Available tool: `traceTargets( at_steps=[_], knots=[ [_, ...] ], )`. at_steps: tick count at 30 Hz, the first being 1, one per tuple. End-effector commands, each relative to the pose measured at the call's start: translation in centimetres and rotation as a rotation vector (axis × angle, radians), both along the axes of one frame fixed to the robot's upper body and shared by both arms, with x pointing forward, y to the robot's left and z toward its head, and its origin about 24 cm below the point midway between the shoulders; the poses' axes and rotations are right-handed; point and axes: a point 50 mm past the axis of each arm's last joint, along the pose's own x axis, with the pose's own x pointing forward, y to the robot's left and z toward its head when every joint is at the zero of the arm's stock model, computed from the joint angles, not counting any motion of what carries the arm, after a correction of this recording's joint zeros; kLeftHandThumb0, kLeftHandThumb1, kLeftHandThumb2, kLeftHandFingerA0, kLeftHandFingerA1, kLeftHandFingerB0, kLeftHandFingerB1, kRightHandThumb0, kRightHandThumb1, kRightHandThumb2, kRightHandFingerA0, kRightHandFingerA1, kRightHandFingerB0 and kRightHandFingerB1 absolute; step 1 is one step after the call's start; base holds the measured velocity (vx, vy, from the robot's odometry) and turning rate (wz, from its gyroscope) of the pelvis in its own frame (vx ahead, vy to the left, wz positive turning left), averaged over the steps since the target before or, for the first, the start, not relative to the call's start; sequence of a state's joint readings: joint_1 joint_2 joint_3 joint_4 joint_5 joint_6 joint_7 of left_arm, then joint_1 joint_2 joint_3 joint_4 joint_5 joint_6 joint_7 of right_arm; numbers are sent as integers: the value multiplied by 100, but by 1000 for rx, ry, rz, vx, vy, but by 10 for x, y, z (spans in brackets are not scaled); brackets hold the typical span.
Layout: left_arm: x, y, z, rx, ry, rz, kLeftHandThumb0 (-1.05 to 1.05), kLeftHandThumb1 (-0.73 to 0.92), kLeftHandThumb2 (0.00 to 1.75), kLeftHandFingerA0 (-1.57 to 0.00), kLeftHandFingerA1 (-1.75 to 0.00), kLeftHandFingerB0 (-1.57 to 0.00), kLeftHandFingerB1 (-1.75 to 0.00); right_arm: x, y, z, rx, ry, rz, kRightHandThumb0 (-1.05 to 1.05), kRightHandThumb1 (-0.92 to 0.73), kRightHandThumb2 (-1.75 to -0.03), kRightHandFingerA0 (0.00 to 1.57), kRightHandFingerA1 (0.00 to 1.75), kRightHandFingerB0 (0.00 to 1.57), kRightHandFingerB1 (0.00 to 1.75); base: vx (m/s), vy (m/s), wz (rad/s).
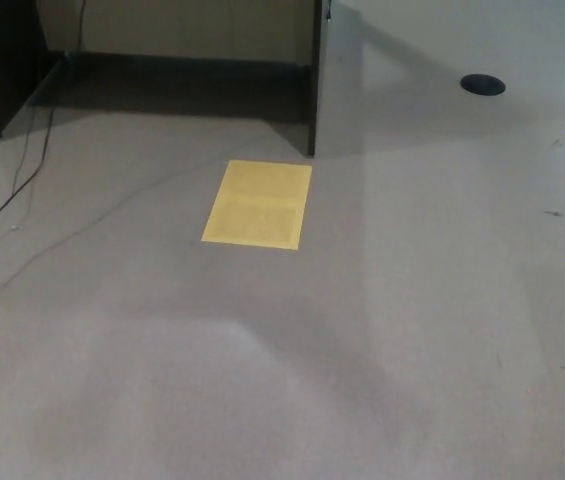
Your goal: A person is holding a toilet paper roll and the robot extends its left hand to grab the roll by inserting its thumb into the gap in the middle and brings its hand down by its side. Then it extends its arm again to hand the toilet paper roll back to the person.
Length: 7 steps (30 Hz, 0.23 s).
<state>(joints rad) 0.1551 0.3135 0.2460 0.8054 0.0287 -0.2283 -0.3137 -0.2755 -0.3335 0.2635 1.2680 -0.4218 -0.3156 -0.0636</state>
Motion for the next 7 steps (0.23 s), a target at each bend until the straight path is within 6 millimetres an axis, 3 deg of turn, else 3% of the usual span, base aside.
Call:
traceTargets(
  at_steps=[1, 7],
  knots=[
    [2, 15, 9, 199, -86, -28, -22, 51, 59, -20, -35, -18, -30, -8, -11, 1, -8, -21, -58, -33, -66, -60, 68, 54, 49, 42, 0, 0, 0],
    [3, 15, 8, 225, -91, -48, -23, 50, 58, -21, -36, -20, -30, -8, -13, 1, 5, -16, -76, -32, -65, -59, 69, 57, 51, 41, 0, 0, 0]
  ],
)
